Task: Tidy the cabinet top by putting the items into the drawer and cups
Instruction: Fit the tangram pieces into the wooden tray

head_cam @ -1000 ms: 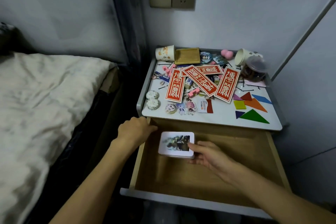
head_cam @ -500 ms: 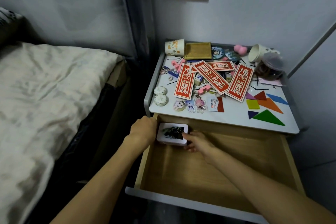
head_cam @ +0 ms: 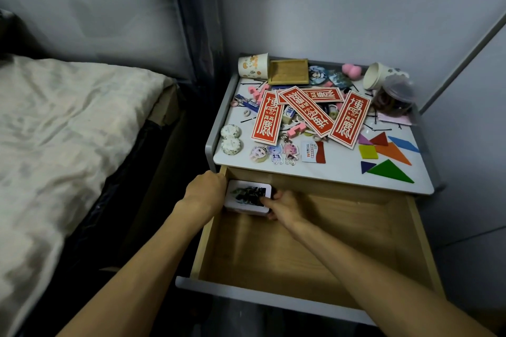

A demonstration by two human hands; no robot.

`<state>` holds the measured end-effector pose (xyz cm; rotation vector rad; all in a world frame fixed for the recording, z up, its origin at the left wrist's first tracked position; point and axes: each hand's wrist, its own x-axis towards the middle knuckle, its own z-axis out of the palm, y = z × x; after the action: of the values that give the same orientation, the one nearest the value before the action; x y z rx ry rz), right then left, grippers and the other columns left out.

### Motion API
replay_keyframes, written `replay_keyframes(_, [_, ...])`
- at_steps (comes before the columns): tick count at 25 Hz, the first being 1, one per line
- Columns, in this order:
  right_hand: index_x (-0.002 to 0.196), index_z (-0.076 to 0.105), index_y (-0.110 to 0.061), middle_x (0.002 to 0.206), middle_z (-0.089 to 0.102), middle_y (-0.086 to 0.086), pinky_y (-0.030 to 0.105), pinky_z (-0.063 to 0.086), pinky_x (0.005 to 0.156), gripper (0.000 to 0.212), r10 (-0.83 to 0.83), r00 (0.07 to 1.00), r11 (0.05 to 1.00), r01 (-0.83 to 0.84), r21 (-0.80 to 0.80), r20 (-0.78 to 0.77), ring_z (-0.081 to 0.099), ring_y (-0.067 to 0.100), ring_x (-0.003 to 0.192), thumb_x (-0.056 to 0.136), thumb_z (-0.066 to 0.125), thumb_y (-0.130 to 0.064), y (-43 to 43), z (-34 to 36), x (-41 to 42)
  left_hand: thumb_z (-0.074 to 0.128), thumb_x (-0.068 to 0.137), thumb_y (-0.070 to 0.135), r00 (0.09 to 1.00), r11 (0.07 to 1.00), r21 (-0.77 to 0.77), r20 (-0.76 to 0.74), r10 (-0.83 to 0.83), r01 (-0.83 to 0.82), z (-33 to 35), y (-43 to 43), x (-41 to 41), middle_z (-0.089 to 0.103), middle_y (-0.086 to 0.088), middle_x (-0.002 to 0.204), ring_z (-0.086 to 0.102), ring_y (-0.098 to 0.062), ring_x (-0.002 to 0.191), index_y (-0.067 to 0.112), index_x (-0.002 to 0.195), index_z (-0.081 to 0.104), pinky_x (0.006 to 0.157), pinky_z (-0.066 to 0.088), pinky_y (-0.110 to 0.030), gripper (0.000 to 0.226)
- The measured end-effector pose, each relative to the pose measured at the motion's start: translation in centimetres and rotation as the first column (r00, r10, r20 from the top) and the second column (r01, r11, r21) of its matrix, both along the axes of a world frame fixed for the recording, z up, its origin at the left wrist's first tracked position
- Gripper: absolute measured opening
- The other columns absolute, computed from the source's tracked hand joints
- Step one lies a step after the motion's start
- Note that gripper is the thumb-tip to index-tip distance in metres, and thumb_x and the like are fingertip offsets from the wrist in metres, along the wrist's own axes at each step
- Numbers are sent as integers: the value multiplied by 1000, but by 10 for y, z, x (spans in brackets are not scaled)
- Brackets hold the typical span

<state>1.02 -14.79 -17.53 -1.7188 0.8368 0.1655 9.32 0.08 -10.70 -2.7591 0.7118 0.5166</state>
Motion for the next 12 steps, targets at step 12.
replay_keyframes(12, [96,69,-17,84,68,-4,29,59,72,13,487,872,826,-480,-296,-55,67,10,75,84,73,-21,-31,105,-45,58,91,48,970,791,-570,-45,239,-222,60,-7,-8,71,-2,85,69,-19,74,21,97,61,65,53,-29,28])
